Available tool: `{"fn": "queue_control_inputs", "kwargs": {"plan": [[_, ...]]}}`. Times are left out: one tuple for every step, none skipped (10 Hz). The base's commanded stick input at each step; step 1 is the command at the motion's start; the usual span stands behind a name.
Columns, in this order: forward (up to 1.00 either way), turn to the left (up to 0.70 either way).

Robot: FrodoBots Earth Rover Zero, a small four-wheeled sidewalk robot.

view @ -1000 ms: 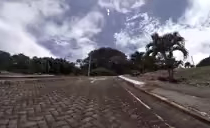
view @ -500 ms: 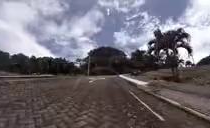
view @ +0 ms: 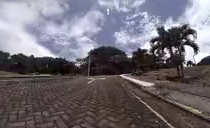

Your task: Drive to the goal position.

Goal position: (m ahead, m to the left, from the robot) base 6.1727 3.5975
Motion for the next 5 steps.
{"fn": "queue_control_inputs", "kwargs": {"plan": [[1.00,0.00],[1.00,0.00],[1.00,0.00],[1.00,0.00],[1.00,0.00]]}}
